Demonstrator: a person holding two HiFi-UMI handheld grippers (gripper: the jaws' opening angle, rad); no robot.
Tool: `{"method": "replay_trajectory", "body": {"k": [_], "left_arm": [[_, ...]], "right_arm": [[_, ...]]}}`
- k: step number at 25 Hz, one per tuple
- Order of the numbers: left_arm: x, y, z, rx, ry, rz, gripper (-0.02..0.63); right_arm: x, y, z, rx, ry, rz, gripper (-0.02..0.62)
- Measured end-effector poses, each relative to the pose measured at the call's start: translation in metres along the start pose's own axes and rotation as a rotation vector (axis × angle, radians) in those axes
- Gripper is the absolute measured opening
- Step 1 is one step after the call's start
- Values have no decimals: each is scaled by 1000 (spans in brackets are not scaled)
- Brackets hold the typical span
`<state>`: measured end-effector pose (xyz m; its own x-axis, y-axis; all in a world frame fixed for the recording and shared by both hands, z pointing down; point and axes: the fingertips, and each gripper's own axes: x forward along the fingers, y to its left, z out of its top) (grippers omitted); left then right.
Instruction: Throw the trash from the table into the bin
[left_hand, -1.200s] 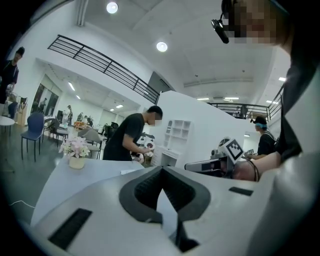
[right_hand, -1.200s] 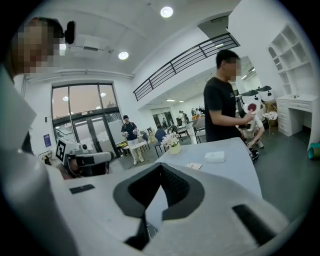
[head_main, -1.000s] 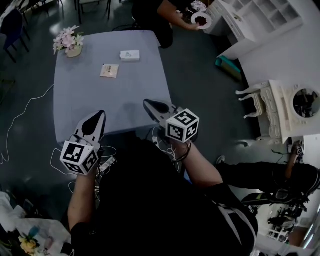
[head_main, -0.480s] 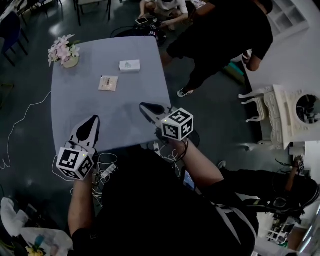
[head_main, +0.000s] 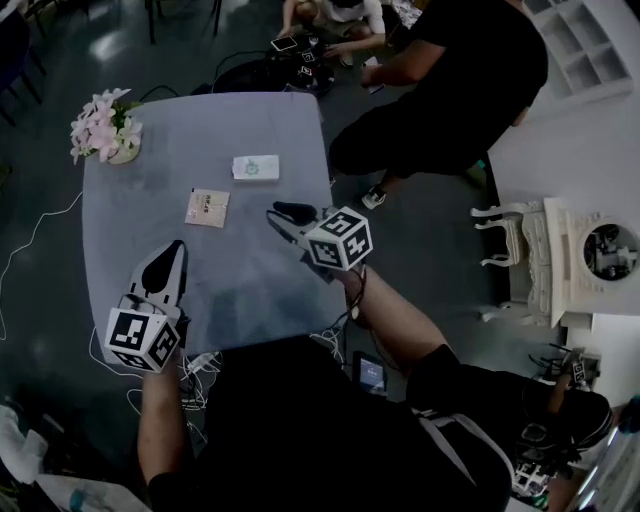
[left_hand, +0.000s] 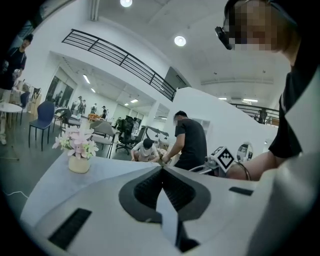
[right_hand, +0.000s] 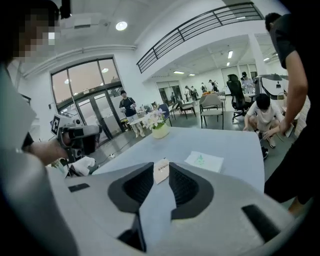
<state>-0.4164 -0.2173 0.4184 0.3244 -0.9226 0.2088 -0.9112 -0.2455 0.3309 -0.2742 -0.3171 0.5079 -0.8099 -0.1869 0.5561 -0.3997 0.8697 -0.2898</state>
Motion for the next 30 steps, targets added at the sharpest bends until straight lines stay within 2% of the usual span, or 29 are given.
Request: {"method": "replay_trajectory", "body": {"k": [6,11,14,16,19,22,24,27,30], "left_arm": [[50,30,-13,-69,14,5,14],[76,38,-29,-111,46,-4,14],[86,42,-39,-126,68,-8,14],[90,44,-43,-137,79,-5,14],[92,46,-48,-153,90,5,14],[91,48,-53,-165,102,18,14],[89,49,-56,-175,108,28,14],[85,49,-58,-193,112,39,14],[82,45,-60,-200,115,40,14]], "right_arm": [[55,-64,-3,-73,126,8,143],[90,-109,-13,-120,227,-3,183],[105,-131,-14,-163,267,-25,236],[114,-140,-15,-215,297,-24,287],[126,-150,-19,-309,353,-3,328],[134,-149,-32,-395,430,59,348],[135,-148,-35,-436,458,69,351],[137,-152,-38,-467,482,32,350],[143,-155,-40,-420,467,24,350]]}}
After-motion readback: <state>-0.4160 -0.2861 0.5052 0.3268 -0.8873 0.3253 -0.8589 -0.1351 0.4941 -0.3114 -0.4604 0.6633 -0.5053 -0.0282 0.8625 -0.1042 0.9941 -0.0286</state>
